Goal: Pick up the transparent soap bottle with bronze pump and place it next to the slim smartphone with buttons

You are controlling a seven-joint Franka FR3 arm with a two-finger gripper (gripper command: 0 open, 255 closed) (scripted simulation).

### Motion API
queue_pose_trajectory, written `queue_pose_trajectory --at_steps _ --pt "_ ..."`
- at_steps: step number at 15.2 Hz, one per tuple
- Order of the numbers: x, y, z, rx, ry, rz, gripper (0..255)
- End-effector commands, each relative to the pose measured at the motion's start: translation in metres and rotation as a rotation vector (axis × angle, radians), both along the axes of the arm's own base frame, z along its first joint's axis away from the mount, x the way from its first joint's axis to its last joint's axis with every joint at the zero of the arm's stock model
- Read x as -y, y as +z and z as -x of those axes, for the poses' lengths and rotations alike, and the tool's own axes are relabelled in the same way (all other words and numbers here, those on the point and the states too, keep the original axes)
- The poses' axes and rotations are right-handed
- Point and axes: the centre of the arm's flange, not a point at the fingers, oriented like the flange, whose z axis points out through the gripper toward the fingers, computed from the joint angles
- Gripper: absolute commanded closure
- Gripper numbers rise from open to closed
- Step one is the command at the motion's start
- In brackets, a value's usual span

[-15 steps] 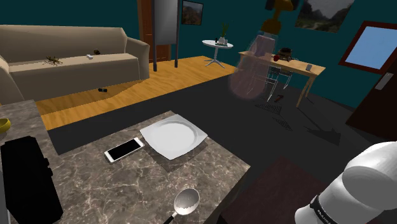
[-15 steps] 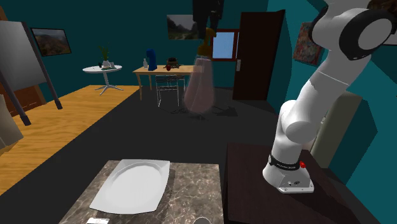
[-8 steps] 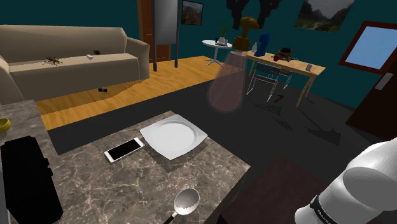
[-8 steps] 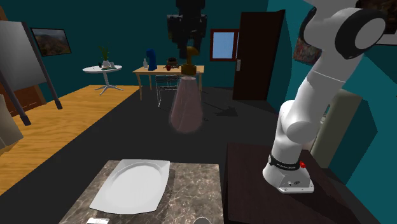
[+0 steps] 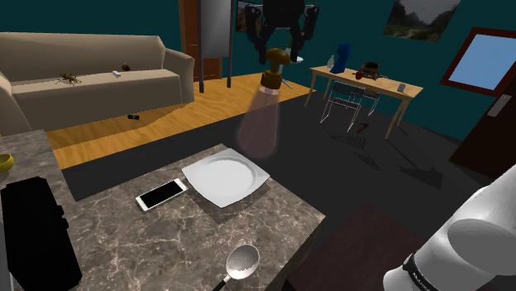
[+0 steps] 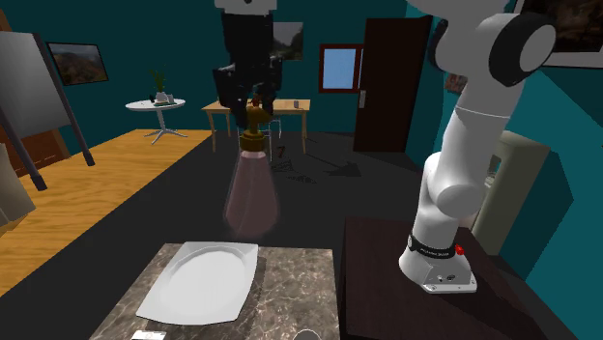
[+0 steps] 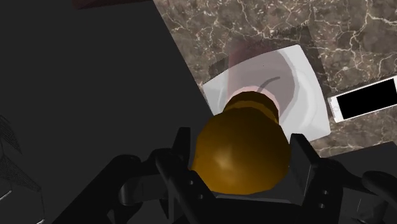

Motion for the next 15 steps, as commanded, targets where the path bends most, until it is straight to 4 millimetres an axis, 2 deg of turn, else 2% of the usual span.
queue_pose_trajectory --at_steps 1,15 --pt "-0.018 -0.02 -0.015 0.001 0.0 -0.001 255" --pt "-0.134 -0.129 -0.109 0.001 0.0 -0.001 255"
